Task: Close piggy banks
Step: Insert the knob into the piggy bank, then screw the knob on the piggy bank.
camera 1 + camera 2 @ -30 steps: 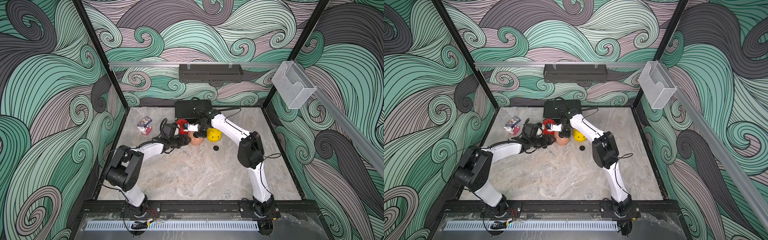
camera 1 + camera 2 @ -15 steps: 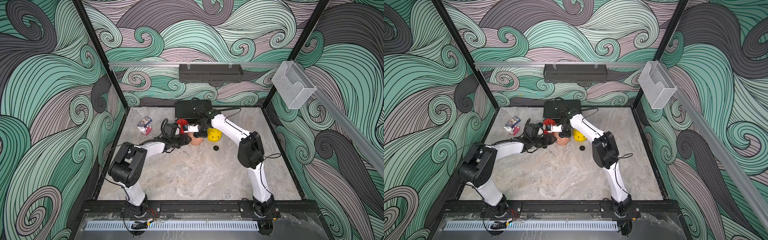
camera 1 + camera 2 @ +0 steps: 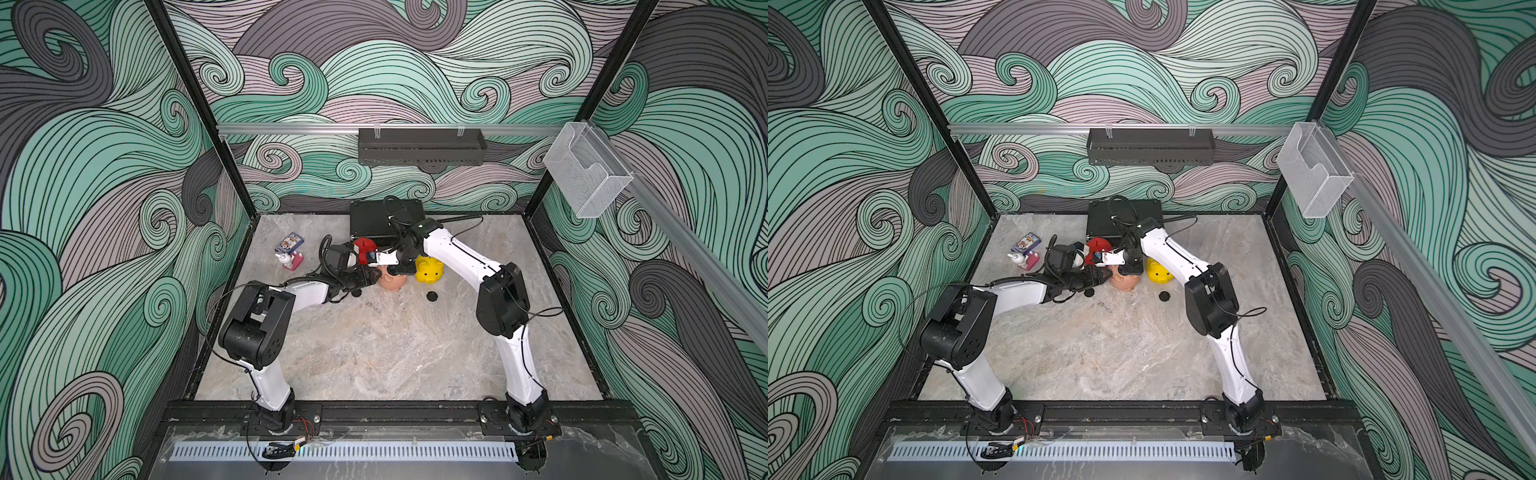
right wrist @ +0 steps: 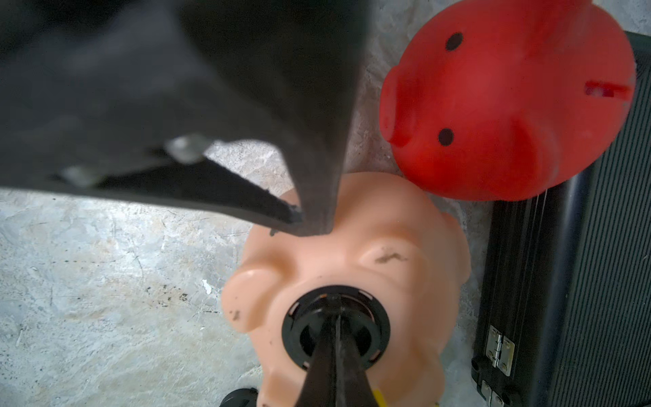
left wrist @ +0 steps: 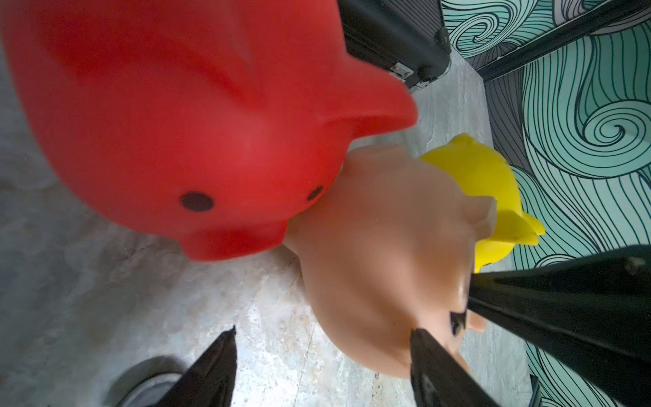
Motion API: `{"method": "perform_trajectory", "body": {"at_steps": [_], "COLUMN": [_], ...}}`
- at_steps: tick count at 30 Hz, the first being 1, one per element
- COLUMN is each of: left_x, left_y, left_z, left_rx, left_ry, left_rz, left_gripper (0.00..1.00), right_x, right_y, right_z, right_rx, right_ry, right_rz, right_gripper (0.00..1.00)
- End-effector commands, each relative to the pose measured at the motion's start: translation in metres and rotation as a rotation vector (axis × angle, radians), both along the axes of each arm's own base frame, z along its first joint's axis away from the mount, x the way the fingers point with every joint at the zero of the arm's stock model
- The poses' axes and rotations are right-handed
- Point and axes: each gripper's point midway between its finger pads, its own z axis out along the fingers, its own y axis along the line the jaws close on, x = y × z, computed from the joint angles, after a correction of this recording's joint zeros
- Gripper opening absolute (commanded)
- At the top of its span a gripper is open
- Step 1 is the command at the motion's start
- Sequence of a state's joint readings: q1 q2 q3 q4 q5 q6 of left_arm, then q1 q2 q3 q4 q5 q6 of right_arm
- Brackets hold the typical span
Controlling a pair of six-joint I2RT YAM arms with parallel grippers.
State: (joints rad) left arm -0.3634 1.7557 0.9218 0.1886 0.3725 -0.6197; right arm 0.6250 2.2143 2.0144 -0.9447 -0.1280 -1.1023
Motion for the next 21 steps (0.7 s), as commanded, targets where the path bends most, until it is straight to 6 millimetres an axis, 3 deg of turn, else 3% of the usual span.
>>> {"method": "perform_trajectory", "body": {"at_steps": [1, 12, 21], "left_x": [0.017, 0.022, 0.021], "left_y": [-0.005, -0.005, -0.008], "left_z": [0.017, 0.016, 0.021], "left_rx": [-0.039, -0.059, -0.087], "left_ry": [-0.05, -0.047, -0.062], "left_rz": [-0.001, -0.005, -0.026], "left_gripper": [0.75, 0.75, 0.75], "right_x": [-0.016, -0.013, -0.014], "right_y": [-0.008, -0.006, -0.007], "right_z": [-0.008, -0.008, -0.023], "right_rx": [-0.035, -0.059, -0.071], "right_ry": [0.047, 0.012, 0.049], "right_rz": [0.04, 0.07, 0.041], "right_gripper": [0.0, 0.0, 0.0]}}
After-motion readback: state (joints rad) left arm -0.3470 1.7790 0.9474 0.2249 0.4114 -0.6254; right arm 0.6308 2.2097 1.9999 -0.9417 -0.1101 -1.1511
